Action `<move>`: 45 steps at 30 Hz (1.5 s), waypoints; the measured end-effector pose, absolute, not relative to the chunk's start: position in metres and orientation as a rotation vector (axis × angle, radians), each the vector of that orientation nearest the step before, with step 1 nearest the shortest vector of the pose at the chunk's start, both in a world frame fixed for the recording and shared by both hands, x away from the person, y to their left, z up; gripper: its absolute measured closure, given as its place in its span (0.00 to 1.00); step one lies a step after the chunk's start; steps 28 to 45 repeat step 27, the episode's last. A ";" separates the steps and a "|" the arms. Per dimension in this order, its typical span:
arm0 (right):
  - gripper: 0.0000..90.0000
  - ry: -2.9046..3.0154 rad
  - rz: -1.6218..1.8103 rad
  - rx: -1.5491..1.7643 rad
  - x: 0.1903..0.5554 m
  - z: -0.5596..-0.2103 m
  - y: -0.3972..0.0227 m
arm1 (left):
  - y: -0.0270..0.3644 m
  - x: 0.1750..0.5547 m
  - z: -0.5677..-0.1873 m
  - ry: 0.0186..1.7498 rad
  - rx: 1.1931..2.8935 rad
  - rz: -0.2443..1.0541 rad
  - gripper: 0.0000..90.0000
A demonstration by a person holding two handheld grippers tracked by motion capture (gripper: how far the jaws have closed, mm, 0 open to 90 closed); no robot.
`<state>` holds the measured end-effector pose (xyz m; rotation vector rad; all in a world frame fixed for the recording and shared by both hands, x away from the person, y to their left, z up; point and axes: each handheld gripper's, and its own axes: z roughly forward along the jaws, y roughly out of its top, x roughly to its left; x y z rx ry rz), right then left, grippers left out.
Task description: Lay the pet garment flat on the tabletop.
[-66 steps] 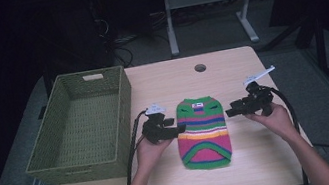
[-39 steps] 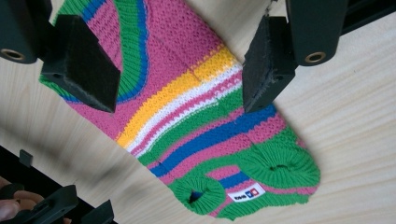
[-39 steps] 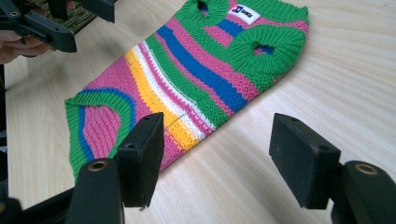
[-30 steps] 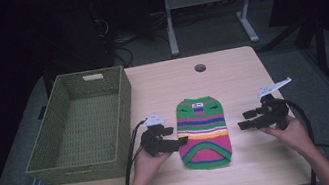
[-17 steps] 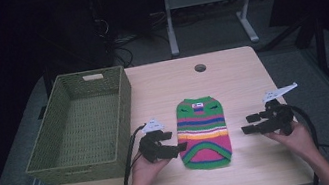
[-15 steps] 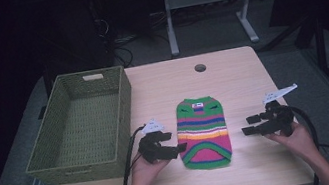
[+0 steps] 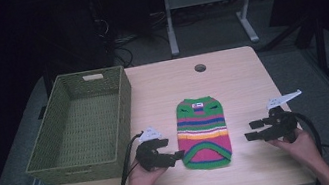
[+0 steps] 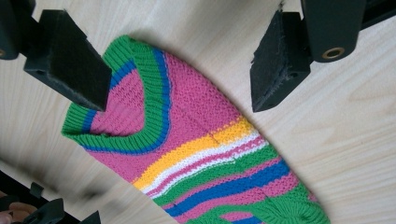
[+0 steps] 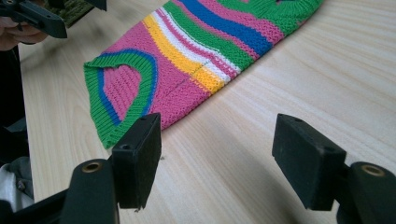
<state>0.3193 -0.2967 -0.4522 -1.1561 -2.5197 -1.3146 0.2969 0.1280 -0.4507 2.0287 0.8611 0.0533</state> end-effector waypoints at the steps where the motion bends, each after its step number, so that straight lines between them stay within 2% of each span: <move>1: 0.36 -2.521 -1.311 -1.158 0.318 -0.452 -0.297 | 0.129 0.296 -0.451 0.861 2.023 0.054 0.22; 19: 0.34 -2.519 -1.355 -1.181 0.290 -0.463 -0.310 | 0.139 0.271 -0.455 0.857 2.033 0.074 0.21; 26: 0.32 -2.443 -1.480 -1.242 0.265 -0.463 -0.327 | 0.143 0.260 -0.450 0.845 2.014 0.093 0.20; 45: 0.32 -2.443 -1.480 -1.242 0.265 -0.463 -0.327 | 0.143 0.260 -0.450 0.845 2.014 0.093 0.21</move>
